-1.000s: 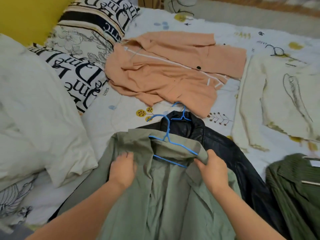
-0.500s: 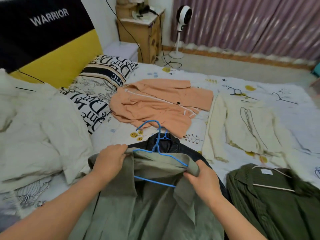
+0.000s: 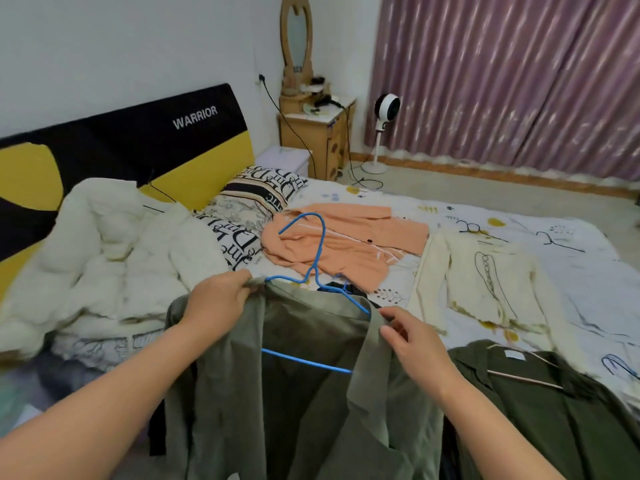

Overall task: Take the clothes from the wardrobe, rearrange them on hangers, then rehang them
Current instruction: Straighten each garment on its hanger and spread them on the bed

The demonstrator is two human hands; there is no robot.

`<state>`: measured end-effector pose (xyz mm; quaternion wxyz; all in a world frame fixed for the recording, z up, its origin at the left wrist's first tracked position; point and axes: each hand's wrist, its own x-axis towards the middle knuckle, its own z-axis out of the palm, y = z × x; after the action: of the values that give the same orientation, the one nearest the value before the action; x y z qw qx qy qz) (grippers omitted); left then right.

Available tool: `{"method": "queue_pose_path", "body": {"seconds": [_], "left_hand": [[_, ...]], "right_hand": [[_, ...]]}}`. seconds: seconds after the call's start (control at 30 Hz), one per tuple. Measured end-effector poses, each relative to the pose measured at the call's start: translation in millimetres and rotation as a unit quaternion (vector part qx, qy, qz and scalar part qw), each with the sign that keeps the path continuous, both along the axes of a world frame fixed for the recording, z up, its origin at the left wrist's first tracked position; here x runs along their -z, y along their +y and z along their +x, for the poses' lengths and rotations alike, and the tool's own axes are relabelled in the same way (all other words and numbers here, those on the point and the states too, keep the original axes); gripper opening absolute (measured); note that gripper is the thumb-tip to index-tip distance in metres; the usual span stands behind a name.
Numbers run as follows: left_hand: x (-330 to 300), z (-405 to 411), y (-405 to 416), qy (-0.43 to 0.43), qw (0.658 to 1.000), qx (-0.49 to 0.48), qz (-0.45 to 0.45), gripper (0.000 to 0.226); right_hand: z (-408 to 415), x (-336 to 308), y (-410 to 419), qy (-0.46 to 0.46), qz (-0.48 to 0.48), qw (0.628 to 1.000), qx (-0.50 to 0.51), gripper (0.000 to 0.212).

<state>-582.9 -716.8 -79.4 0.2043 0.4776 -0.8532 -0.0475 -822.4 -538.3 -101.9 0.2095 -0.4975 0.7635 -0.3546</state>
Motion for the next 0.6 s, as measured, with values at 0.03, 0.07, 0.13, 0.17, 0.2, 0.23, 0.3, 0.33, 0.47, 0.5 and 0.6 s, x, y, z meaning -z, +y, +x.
{"method": "queue_pose_path", "body": {"seconds": [0.03,0.07,0.13,0.17,0.2,0.23,0.3,0.33,0.47,0.5,0.6], "left_hand": [[-8.1,5.9,5.8,-0.008,1.000,0.006,0.010,0.013],[-15.6,12.3,11.7,-0.014,1.000,0.015,0.020,0.013],[-28.5,26.1,23.3,-0.010,0.999,0.033,0.032,0.013],[-33.6,33.6,29.4,-0.006,0.998,0.043,0.037,0.014],[-38.0,41.4,35.9,-0.003,0.998,0.053,0.043,0.016],[-41.7,48.8,42.1,-0.002,0.997,0.066,0.048,0.017],[-46.4,63.9,53.4,-0.003,0.995,0.087,0.055,0.017],[-48.3,71.6,59.0,-0.006,0.994,0.099,0.053,0.019],[-51.7,106.1,84.6,-0.044,0.987,0.150,0.036,0.037],[-51.7,113.8,91.4,-0.055,0.985,0.161,0.036,0.037],[-52.6,129.8,114.8,-0.082,0.976,0.197,0.044,0.035]], "right_hand": [[6.6,-5.9,8.1,0.005,-0.004,1.000,0.010,0.025],[13.5,-11.0,16.5,0.008,-0.008,1.000,0.021,0.025],[29.5,-19.0,34.2,0.000,-0.018,0.999,0.037,0.024],[38.8,-22.5,43.2,-0.006,-0.023,0.999,0.046,0.022],[48.5,-25.7,52.5,-0.010,-0.030,0.998,0.056,0.019],[59.2,-28.7,62.2,-0.014,-0.039,0.997,0.069,0.018],[80.2,-32.4,81.1,-0.013,-0.051,0.994,0.101,0.022],[90.9,-33.6,90.3,-0.011,-0.055,0.992,0.117,0.022],[143.5,-35.0,132.4,-0.030,-0.094,0.977,0.187,0.020],[156.1,-36.1,143.4,-0.024,-0.104,0.974,0.202,0.021],[182.5,-41.4,178.3,-0.005,-0.122,0.962,0.245,0.024]]}}
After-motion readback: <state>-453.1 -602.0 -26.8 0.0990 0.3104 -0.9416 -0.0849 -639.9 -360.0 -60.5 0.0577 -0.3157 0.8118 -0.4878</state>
